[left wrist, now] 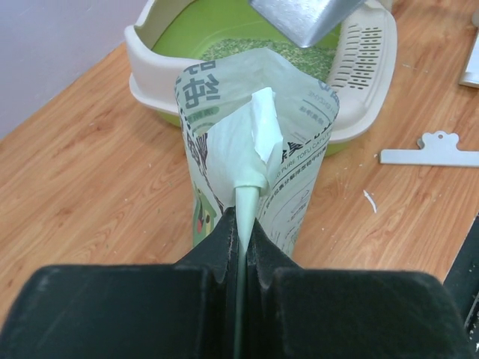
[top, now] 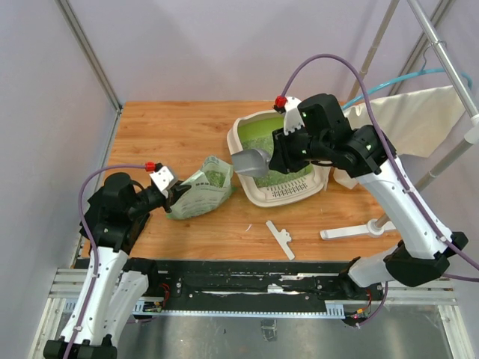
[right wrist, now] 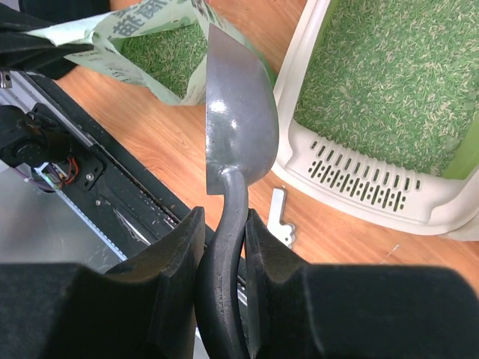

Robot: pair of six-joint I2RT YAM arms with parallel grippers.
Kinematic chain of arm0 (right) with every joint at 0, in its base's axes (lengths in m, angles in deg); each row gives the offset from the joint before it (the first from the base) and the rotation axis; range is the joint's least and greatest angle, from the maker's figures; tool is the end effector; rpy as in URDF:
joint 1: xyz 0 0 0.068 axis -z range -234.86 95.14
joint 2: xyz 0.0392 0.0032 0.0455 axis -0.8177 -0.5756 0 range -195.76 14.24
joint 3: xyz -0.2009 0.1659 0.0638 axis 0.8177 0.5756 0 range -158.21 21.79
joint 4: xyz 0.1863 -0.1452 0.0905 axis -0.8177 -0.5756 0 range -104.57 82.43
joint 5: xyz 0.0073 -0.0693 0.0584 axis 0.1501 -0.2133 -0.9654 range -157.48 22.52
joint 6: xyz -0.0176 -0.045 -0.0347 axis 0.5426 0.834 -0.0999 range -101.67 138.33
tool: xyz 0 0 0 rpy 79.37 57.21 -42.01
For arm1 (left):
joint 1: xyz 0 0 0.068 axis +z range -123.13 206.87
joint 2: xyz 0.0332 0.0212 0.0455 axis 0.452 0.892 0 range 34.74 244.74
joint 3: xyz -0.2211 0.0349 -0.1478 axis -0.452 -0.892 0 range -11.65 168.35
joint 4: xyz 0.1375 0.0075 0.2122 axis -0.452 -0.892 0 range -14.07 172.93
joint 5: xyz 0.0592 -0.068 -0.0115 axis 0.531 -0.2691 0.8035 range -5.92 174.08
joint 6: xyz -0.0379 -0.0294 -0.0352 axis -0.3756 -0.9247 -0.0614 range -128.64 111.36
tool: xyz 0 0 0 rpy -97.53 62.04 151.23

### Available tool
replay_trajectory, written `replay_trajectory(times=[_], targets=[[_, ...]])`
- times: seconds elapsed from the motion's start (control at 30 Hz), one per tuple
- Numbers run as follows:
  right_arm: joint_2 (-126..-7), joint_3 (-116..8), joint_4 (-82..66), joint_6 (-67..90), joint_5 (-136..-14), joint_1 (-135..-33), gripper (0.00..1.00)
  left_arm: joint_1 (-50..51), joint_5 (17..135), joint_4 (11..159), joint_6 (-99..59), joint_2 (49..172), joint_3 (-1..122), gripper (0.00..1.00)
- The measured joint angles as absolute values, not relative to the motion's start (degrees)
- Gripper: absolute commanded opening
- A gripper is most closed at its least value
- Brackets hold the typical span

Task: Fill the litter box with clean litter
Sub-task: 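Scoop the cat litter from the cat litter bag.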

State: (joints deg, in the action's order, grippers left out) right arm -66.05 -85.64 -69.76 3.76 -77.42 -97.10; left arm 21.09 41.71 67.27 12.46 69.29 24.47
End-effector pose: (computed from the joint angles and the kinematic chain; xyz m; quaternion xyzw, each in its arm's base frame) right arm 0.1834 0.1767 0.4630 -0.2502 0.8487 0.2862 0.3677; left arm 0.1399 -0.0437 0.3011 0.3870 0.6634 -0.2060 0.6063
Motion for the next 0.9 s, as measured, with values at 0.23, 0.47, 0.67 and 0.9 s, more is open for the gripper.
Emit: replay_trajectory(times=[0.23, 0.47, 0.67, 0.9], targets=[[-69.77, -90.93, -71.16, 5.84, -76.06, -98.1, 0.01, 21.11, 38.54, 67.9, 11.61, 68.81, 23.68, 0.01], [-72.76, -96.73, -73.43, 7.87, -77.09, -98.37, 0.01, 21.11, 37.6, 67.05, 12.55, 70.47, 24.97, 0.01], [-78.12, -102.15, -75.62, 9.55, -77.09, -100.49, 0.01, 21.11, 37.9, 66.61, 13.16, 70.21, 25.02, 0.0], [-85.44, -105.56, -77.1, 11.0, -75.12, -103.92, 0.01, 21.11, 38.69, 66.46, 13.6, 70.1, 25.19, 0.0]])
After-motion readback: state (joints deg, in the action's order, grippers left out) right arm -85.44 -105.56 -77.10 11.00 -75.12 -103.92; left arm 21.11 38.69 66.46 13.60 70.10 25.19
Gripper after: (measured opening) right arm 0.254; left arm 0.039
